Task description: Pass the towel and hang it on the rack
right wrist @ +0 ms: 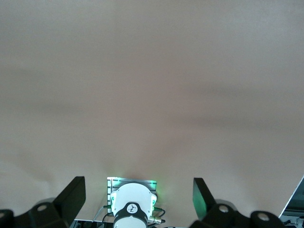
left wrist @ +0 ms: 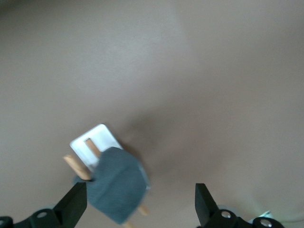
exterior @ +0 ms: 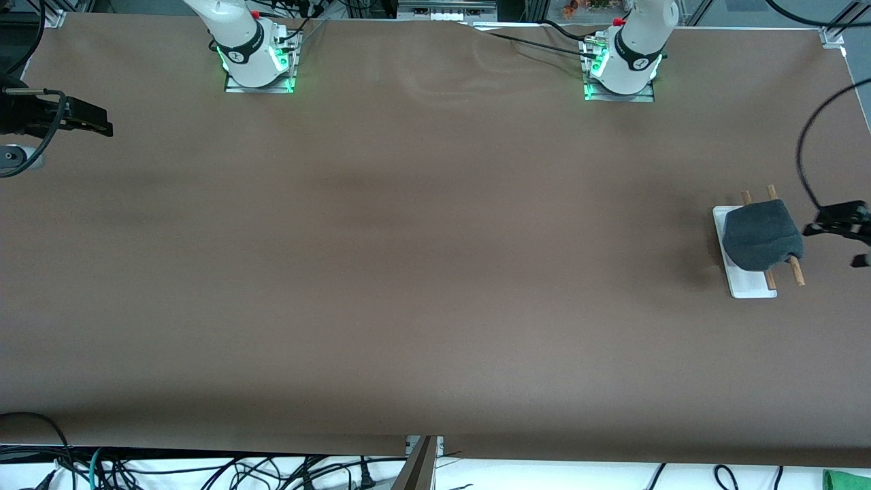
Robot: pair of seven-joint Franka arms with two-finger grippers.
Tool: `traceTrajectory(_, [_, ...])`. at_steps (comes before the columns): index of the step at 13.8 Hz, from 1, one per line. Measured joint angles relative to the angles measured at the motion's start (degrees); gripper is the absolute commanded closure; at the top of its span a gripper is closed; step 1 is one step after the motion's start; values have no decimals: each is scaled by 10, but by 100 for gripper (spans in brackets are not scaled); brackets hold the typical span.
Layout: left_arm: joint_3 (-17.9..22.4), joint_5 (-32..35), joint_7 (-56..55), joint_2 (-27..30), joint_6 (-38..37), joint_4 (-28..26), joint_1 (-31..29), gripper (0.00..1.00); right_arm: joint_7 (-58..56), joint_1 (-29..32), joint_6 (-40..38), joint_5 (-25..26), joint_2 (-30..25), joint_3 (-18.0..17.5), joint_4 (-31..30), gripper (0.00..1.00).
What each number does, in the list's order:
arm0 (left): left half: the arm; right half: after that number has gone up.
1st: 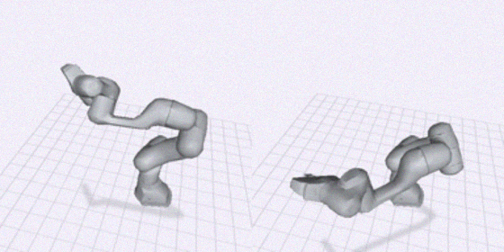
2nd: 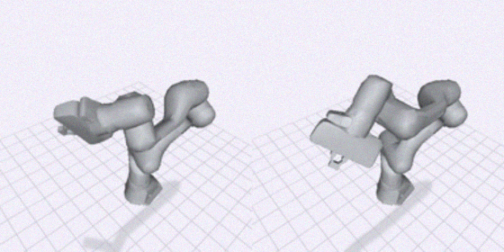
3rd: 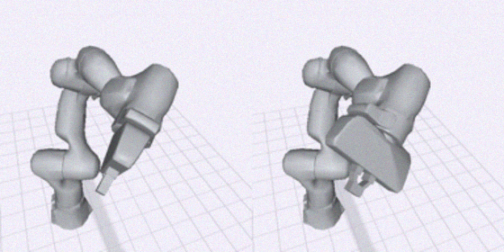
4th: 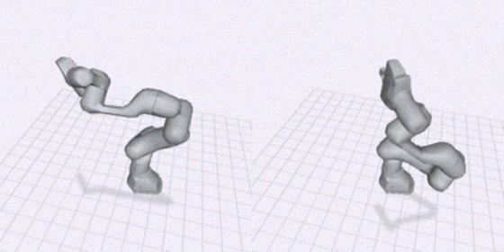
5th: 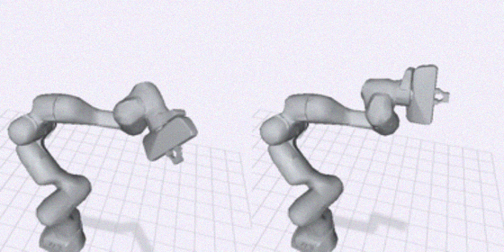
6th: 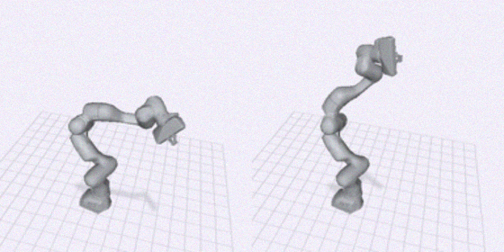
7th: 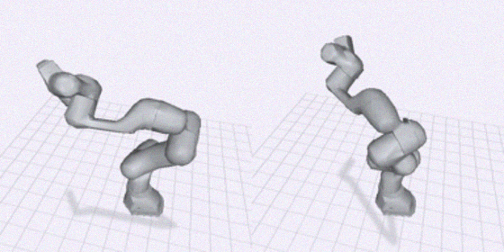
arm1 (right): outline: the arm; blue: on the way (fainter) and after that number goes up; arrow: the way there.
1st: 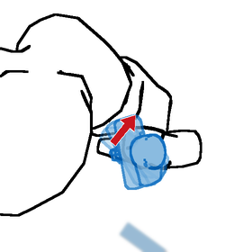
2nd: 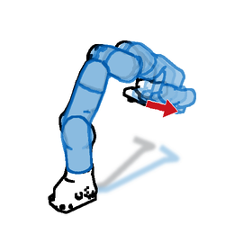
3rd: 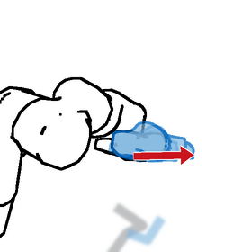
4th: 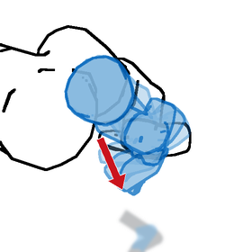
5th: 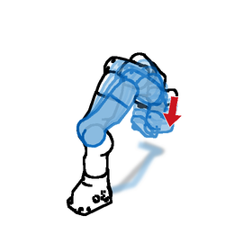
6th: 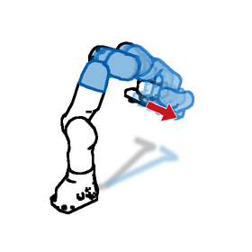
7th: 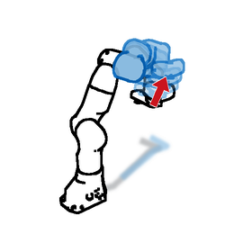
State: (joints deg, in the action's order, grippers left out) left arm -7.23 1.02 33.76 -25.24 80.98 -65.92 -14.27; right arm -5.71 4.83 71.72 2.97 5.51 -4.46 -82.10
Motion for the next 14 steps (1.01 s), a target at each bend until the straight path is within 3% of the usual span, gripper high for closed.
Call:
traceTrajectory(5, [4, 0, -226, 124, 5, -130, 101, 0, 0, 0, 0, 0, 2, 0, 0, 0])
traceTrajectory(7, [8, 0, -289, 176, 49, -195, 129, 0, 0, 0, 0, 0, 2, 0, 1, 0])
traceTrajectory(10, [14, 0, -310, 245, 123, -289, 135, 0, 0, 0, 0, 0, 3, 0, 1, 0])
traceTrajectory(14, [17, 0, -311, 275, 168, -358, 136, 0, 0, 0, 0, 0, 3, 0, 1, 0])
